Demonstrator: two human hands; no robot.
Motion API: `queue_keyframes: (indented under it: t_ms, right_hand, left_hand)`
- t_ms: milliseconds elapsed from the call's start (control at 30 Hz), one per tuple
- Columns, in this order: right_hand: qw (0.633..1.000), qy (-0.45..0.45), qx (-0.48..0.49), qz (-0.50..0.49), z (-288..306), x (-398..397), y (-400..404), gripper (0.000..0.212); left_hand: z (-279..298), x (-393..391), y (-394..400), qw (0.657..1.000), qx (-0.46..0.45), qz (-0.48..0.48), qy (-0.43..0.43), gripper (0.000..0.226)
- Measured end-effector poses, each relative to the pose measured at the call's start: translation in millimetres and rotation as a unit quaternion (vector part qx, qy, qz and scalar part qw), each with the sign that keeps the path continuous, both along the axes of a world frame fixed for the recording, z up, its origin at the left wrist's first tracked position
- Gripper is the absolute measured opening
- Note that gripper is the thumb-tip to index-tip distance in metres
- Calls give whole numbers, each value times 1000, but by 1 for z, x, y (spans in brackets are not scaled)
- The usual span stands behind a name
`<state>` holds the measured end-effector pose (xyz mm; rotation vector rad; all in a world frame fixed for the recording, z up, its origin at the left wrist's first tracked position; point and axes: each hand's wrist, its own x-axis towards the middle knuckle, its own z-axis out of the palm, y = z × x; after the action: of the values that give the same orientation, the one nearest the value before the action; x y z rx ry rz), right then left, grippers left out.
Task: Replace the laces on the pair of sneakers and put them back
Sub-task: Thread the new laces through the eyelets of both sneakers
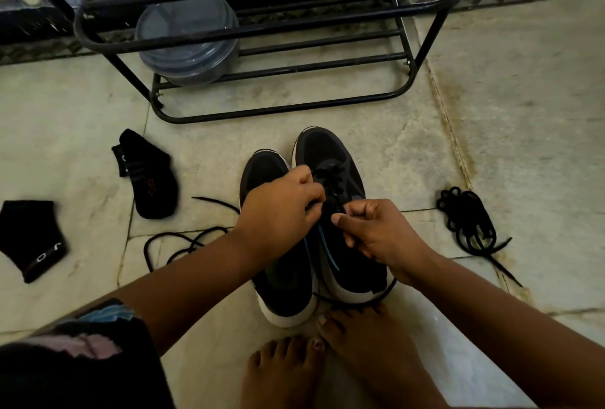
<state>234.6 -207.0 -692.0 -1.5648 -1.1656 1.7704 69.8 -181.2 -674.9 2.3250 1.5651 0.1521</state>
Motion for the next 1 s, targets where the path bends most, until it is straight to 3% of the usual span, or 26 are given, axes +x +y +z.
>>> queue_keyframes:
  t_ms: [300,600,733,833,1000]
  right_hand:
    - [1000,-12,17,10,-4,0,0,36]
    - [998,-39,45,21,-6,-1,0,36]
    - [996,-67,56,24,-5,-3,0,35]
    - [998,-54,24,7,-3,-6,-2,36]
    - [998,-65,17,-9,2,-11,-5,38]
  left_hand:
    - [8,0,6,993,29,-97,64,24]
    - [9,6,10,987,15,-124,105,29]
    - [1,3,9,999,-37,-39,-8,19]
    - [-6,1,7,983,-119,57,-130,12]
    - [-9,-5,6,962,-192,62,-186,17]
